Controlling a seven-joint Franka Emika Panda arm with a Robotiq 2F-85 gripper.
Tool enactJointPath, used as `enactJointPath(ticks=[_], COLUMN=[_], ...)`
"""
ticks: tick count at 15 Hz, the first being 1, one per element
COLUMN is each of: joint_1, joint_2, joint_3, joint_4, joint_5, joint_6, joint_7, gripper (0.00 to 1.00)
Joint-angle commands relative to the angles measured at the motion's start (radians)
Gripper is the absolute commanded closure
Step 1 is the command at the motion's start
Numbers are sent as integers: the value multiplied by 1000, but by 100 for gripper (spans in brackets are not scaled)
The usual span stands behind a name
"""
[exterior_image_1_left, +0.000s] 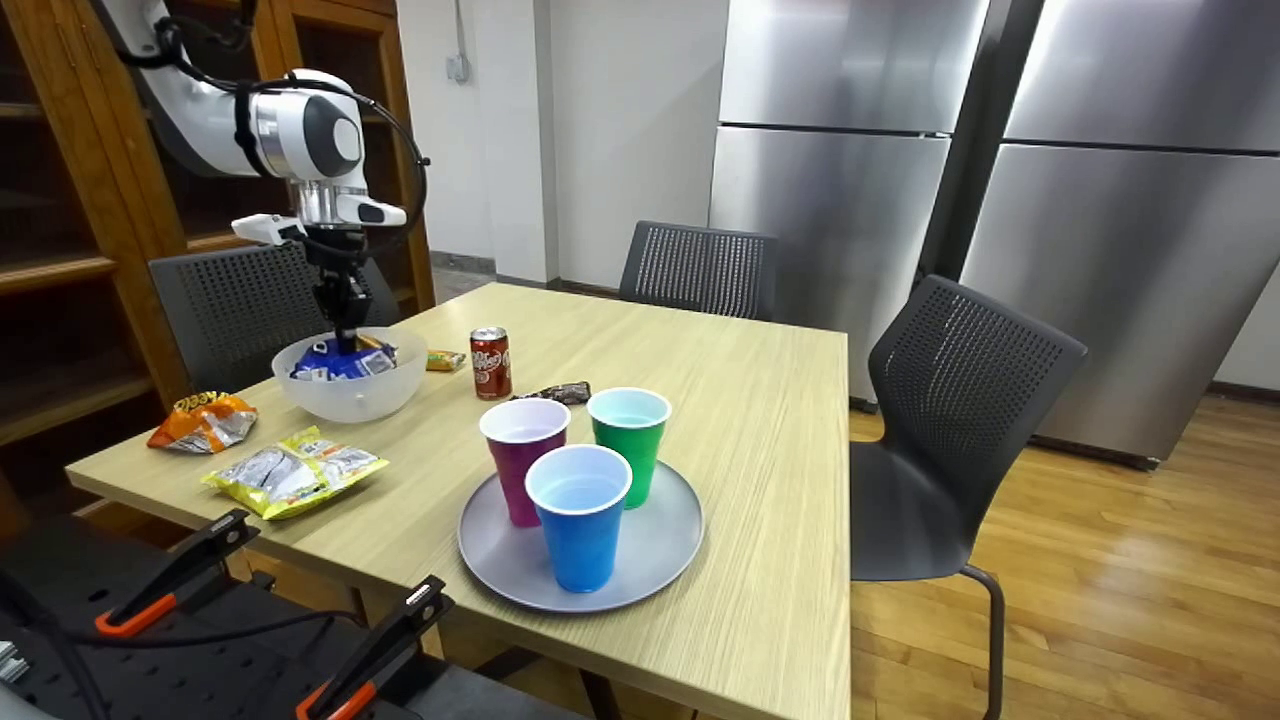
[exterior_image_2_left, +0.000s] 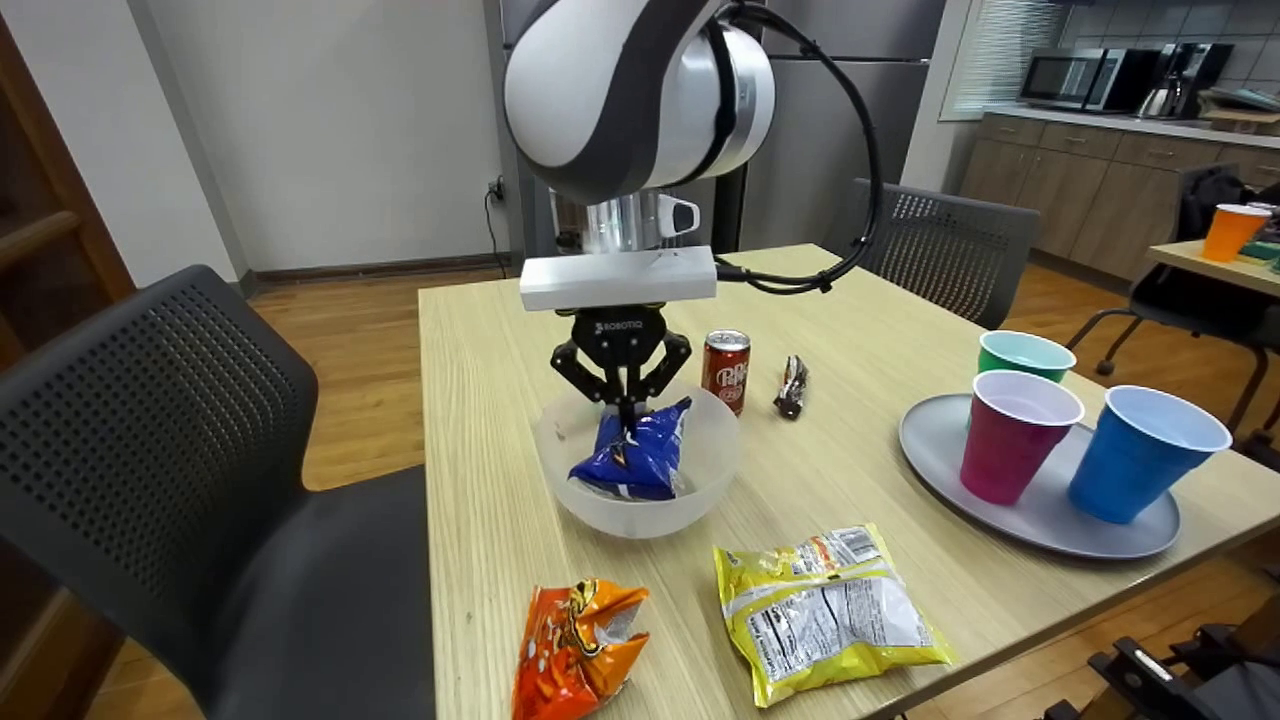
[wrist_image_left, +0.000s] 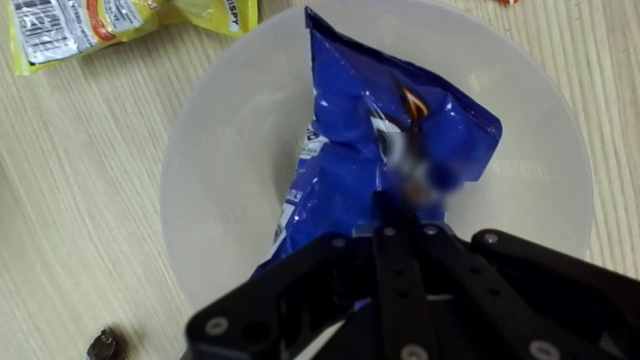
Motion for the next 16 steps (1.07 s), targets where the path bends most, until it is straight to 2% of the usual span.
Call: enactJointPath(ticks=[1,5,7,16], joint_1=[22,24,23,17], joint_2=[40,51,47,-59], joint_3=[-16,-20,-18,-6], joint_4=[74,86,84,-16], joint_5=[-19,-18,-17,-11], joint_6=[-67,-82,-92,-43], joint_7=[44,47,46,38], gripper=[100,100,73,8])
